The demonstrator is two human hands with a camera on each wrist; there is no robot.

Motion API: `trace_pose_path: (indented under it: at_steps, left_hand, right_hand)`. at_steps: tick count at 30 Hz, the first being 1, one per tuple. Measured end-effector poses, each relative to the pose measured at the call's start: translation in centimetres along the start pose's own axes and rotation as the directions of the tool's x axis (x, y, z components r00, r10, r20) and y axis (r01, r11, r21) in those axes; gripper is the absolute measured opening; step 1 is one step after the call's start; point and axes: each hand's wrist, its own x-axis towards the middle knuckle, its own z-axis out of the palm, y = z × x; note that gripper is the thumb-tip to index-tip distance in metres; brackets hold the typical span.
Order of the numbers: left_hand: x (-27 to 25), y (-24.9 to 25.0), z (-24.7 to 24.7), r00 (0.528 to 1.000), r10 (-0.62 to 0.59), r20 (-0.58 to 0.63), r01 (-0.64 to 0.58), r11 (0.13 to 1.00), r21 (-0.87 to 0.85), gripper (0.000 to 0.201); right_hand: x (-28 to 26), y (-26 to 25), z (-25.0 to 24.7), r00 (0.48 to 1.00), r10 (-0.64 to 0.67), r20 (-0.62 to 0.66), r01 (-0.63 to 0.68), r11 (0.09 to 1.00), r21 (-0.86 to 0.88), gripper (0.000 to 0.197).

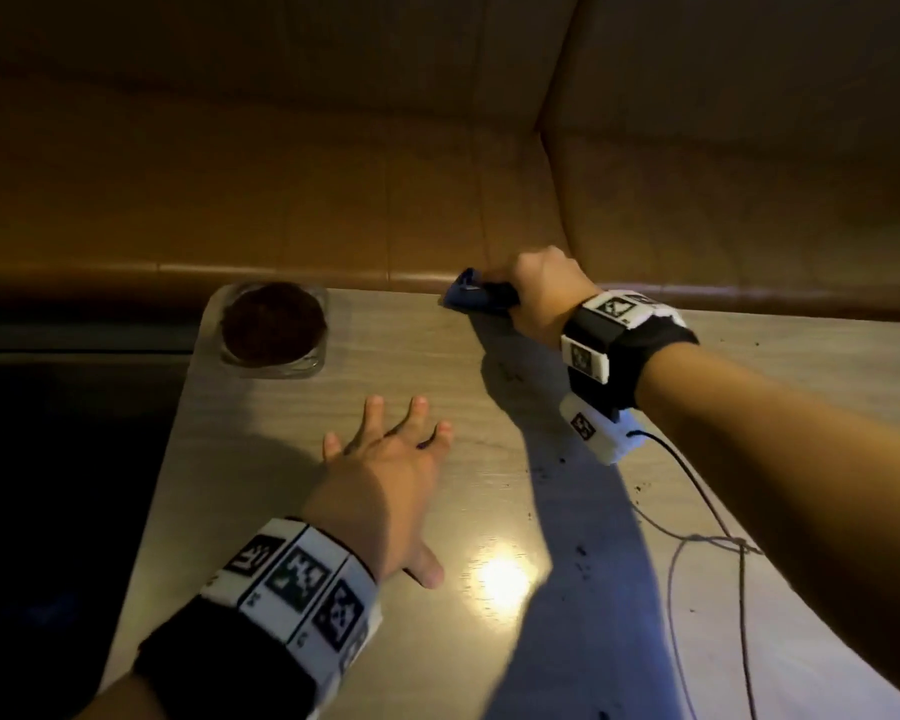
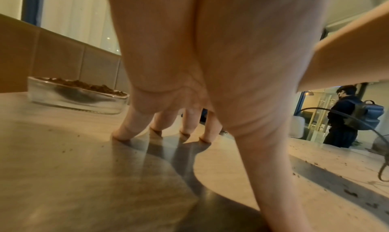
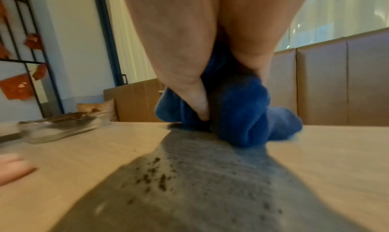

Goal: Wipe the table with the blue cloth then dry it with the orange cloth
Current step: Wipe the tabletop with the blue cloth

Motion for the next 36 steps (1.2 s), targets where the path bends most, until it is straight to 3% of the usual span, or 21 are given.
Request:
trace_pose_path:
  at_steps: [5, 9, 12, 16, 20, 24, 27, 32, 36]
  left_hand:
    - [-0.9, -0.1, -0.3, 1.0, 0.016, -0.019, -0.016, 0.999, -0.036, 0.133]
    - [-1.4, -0.2, -0.3, 0.998, 0.036, -0.049, -0.039, 0.998, -0.057, 0.128]
    - [-1.3, -0.1, -0.2, 0.997, 0.035, -0.066, -0.039, 0.997, -0.059, 0.127]
    - [-1.0, -0.2, 0.0, 0.998, 0.023, -0.056, -0.026, 0.998, -0.055, 0.13]
    - [-0.5, -0.2, -0.1, 1.0, 0.009, -0.025, -0.01, 0.999, -0.036, 0.136]
    - [-0.7, -0.1, -0.4, 1.0, 0.007, -0.01, -0.007, 0.999, -0.037, 0.136]
    - [-1.3, 0.1, -0.4, 0.999, 0.007, -0.044, -0.009, 0.998, -0.064, 0.136]
    - [-3.3, 0.1, 0.2, 0.983, 0.02, -0.181, -0.044, 0.991, -0.126, 0.138]
    - [-5.3, 0.3, 3.3, 0.943, -0.034, -0.33, -0.045, 0.972, -0.229, 0.117]
  right_hand:
    - [-7.2, -1.8, 0.9, 0.971, -0.23, 0.071, 0.227, 0.973, 0.043, 0.031]
    - [-12.3, -2.4, 2.0, 0.938, -0.326, 0.117, 0.312, 0.941, 0.128, 0.041]
    - [-12.3, -1.6, 2.6, 0.966, -0.259, 0.025, 0.245, 0.938, 0.245, 0.054]
    - [-10.7, -2.0, 1.4, 0.947, -0.288, 0.144, 0.261, 0.949, 0.179, 0.046]
    - [-3.8, -0.7, -2.5, 0.999, -0.048, -0.017, 0.049, 0.993, 0.112, 0.037]
    - [-1.6, -1.3, -2.0, 0.992, 0.025, 0.127, -0.026, 1.0, 0.005, 0.029]
    - [-4.9, -2.2, -0.2, 0.987, -0.053, 0.151, 0.068, 0.993, -0.093, 0.028]
    - [-14.7, -3.4, 1.9, 0.972, -0.173, 0.158, 0.184, 0.981, -0.058, 0.036]
    - [-22.9, -5.1, 4.5, 0.965, -0.222, 0.143, 0.221, 0.975, 0.021, 0.035]
